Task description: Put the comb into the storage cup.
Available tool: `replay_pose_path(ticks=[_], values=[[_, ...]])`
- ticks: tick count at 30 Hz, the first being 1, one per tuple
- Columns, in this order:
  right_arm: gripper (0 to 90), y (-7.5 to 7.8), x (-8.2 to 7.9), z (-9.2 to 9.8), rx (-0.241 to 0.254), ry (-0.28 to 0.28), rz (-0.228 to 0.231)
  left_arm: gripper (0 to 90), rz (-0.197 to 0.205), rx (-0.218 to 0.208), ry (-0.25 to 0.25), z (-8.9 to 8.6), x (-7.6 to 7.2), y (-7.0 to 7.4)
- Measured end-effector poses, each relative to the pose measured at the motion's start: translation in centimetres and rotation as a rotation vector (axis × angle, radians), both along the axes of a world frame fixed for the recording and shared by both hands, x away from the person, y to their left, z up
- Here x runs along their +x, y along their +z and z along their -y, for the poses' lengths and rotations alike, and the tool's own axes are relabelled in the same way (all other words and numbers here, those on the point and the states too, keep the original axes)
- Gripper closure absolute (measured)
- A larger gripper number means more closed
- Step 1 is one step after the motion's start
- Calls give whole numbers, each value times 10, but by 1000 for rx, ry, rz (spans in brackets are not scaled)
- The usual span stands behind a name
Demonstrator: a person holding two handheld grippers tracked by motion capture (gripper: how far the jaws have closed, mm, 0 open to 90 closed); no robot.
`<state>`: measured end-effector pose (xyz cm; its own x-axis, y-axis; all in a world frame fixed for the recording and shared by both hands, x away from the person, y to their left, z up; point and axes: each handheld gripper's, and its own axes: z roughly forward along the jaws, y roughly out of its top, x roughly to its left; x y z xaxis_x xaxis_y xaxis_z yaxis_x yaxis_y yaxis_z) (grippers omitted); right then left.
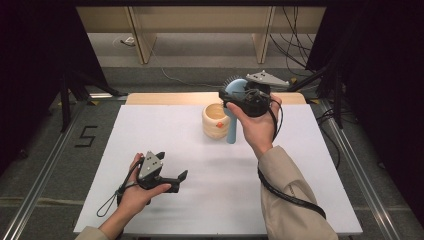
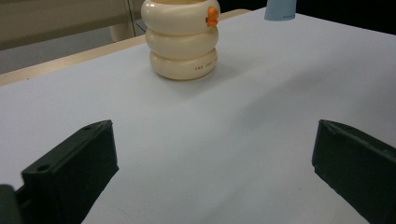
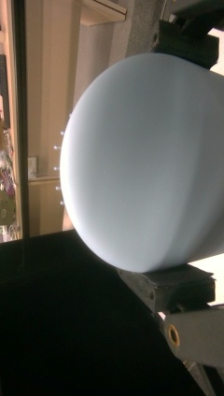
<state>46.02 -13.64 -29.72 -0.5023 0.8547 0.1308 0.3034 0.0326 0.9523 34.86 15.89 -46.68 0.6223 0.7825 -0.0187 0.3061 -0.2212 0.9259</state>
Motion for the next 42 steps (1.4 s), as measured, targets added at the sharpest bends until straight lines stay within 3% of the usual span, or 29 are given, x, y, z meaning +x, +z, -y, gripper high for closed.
replay_pose_path(ticks=[42], values=[[208,15,16,-2,13,-25,26,0,-2,-2,0,0,1,-1]])
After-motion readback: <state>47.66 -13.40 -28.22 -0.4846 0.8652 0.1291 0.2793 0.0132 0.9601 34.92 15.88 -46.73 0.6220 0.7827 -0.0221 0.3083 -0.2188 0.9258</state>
